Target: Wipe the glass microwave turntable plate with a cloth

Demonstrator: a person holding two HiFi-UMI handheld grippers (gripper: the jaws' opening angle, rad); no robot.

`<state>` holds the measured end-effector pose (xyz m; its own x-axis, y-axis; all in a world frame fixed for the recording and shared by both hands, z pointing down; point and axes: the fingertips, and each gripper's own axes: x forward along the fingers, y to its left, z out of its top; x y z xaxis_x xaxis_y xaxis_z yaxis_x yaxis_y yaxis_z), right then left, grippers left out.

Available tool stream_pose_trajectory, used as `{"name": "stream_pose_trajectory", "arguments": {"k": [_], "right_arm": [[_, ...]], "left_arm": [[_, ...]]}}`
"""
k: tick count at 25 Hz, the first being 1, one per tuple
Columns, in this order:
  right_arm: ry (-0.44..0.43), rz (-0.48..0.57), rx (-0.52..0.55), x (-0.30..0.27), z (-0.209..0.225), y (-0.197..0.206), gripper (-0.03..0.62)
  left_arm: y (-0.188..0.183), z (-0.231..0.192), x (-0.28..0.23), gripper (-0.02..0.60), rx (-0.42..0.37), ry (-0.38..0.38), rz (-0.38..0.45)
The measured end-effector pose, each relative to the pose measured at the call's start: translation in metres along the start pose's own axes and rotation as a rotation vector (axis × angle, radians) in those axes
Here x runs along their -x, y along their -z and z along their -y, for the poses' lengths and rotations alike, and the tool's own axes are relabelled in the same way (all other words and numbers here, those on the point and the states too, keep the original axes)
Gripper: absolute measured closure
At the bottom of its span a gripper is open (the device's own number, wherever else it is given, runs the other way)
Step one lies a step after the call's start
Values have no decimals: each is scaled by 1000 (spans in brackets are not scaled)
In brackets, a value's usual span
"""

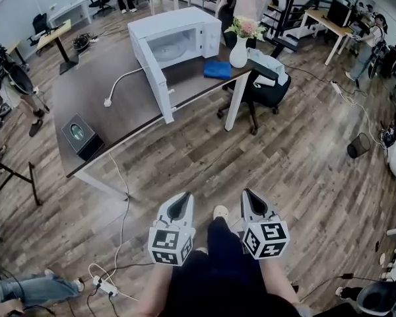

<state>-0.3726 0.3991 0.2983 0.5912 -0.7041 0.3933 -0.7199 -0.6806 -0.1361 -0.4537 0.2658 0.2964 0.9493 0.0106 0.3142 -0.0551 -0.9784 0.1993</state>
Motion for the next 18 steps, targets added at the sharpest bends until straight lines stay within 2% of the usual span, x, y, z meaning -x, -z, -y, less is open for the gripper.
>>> {"name": "stream_pose_trajectory", "arguments": {"k": [9, 18], "right_arm": [[-65, -22, 23, -93, 57, -45, 599], [-143, 11, 59, -180, 113, -97, 599]], "left_arm": [[-41, -26, -102, 568, 16, -57, 14], [-74, -43, -189, 568, 11, -137, 40]]}}
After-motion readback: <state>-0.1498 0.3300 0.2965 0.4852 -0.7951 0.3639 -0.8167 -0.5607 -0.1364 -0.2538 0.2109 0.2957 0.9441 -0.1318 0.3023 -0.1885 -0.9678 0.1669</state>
